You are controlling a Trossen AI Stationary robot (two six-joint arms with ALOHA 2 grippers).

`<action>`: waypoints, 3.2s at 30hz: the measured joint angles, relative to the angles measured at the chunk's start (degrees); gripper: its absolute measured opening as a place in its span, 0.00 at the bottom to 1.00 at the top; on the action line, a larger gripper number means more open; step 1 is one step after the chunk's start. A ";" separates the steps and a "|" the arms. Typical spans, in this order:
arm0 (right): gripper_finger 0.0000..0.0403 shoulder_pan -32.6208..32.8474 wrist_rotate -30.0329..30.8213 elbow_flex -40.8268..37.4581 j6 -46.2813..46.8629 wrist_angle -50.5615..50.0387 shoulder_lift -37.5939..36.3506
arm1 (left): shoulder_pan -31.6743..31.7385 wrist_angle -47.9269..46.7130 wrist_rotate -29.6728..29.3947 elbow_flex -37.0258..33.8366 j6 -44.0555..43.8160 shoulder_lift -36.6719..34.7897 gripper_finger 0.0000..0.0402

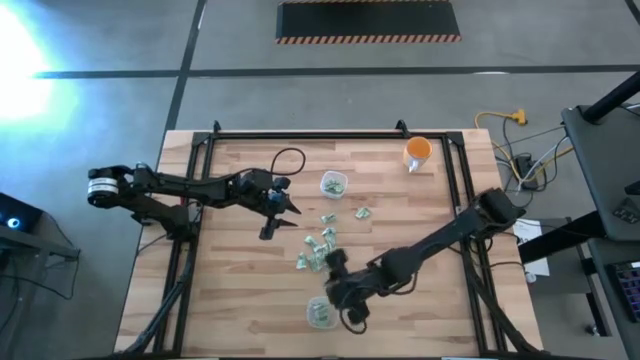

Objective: Pick and place items into bin
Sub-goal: Put the stevia packet into the bottom transparent bin

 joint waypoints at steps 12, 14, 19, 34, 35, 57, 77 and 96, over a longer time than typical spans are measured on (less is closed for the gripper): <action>0.29 -4.02 12.18 -7.01 9.96 -8.26 -1.13 | 0.00 0.02 0.00 -0.02 0.01 0.00 0.41; 0.28 -5.34 8.27 -8.51 8.21 -3.74 -1.13 | 0.02 0.02 -0.01 -0.02 0.01 0.00 0.41; 0.28 -8.33 1.30 -11.55 5.65 3.33 -1.13 | 0.02 0.02 -0.02 -0.02 -0.01 0.00 0.41; 0.50 -12.66 -5.56 -18.06 8.98 11.50 -1.13 | 0.01 0.02 0.00 -0.02 0.01 0.00 0.41; 0.51 -12.64 -5.74 -18.14 9.19 11.62 -1.13 | 0.01 0.02 -0.01 -0.02 0.01 0.00 0.41; 0.49 -12.51 -6.17 -20.58 8.48 20.31 -1.13 | 0.01 0.02 -0.01 -0.02 0.01 0.00 0.41; 0.48 -12.42 -7.34 -17.85 6.76 18.83 3.82 | 0.02 -0.09 -0.04 -0.11 0.00 0.00 0.41; 0.18 -12.45 -6.60 -17.25 5.21 13.90 1.83 | 0.02 -0.04 -0.04 -0.22 0.01 0.00 0.41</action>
